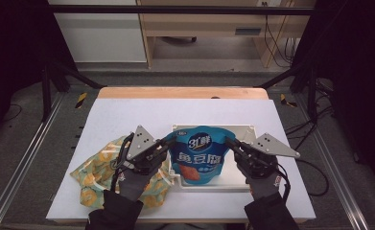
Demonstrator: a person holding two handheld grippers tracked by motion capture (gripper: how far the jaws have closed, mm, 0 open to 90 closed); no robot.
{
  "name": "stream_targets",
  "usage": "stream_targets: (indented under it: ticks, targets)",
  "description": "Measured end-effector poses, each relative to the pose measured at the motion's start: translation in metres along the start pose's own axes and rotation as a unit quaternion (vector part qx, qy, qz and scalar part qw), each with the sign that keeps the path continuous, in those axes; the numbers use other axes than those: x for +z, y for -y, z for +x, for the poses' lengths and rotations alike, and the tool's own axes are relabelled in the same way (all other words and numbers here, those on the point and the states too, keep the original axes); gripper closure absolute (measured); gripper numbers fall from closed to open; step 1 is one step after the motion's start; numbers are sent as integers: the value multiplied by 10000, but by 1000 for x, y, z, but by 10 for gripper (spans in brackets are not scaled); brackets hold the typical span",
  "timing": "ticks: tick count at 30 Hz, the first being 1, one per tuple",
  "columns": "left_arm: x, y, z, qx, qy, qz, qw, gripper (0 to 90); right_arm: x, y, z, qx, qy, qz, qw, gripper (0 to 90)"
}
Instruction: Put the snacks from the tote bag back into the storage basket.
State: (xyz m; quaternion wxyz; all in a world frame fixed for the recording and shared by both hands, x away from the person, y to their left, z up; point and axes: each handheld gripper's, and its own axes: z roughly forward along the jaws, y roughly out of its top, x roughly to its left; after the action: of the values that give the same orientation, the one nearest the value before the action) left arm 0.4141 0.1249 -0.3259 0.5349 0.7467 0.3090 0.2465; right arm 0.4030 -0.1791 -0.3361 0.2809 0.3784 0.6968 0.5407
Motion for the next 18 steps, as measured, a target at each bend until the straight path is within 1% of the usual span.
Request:
stream_targets:
  ticks: [2, 4, 5, 6, 7, 8, 9, 13, 14, 15, 16, 17, 18]
  targets:
    - [-1, 0, 1, -1, 10, -17, 10000, 803, 0, 0, 0, 12, 17, -14, 10000, 815]
    - [-4, 0, 2, 13, 40, -31, 10000, 763, -1, 0, -1, -16, 73, -52, 10000, 754]
    - [-6, 0, 2, 26, 10, -30, 10000, 763, -1, 0, -1, -16, 73, -52, 10000, 754]
    - [-8, 0, 2, 14, -8, -51, 10000, 725, -3, 0, -1, -8, 120, -121, 9999, 708]
    - [-10, 0, 3, 13, -3, -61, 10000, 725, -3, 0, -1, -8, 120, -121, 9999, 708]
    - [-13, 0, 3, 9, 24, -66, 10000, 680, -7, -1, -1, -9, 155, -160, 9998, 656]
    - [-15, 0, 3, 3, 21, -57, 10000, 680, -7, -1, -1, -9, 155, -160, 9998, 656]
    - [-24, 2, 7, 33, 48, 49, 10000, 596, -14, -1, -4, 51, 189, -271, 9994, 523]
    - [-27, 3, 8, 28, 22, 70, 10000, 559, -17, -1, -6, 53, 225, -312, 9992, 464]
    - [-29, 5, 9, 27, -3, 97, 9999, 559, -17, -1, -6, 53, 225, -312, 9992, 464]
    - [-32, 6, 11, 28, -22, 119, 9999, 533, -20, 0, -8, 60, 250, -330, 9991, 415]
    - [-35, 8, 13, 8, -56, 125, 9999, 533, -20, 0, -8, 60, 250, -330, 9991, 415]
    - [-39, 10, 16, 4, -96, 118, 9999, 524, -21, 1, -9, 74, 261, -315, 9991, 396]
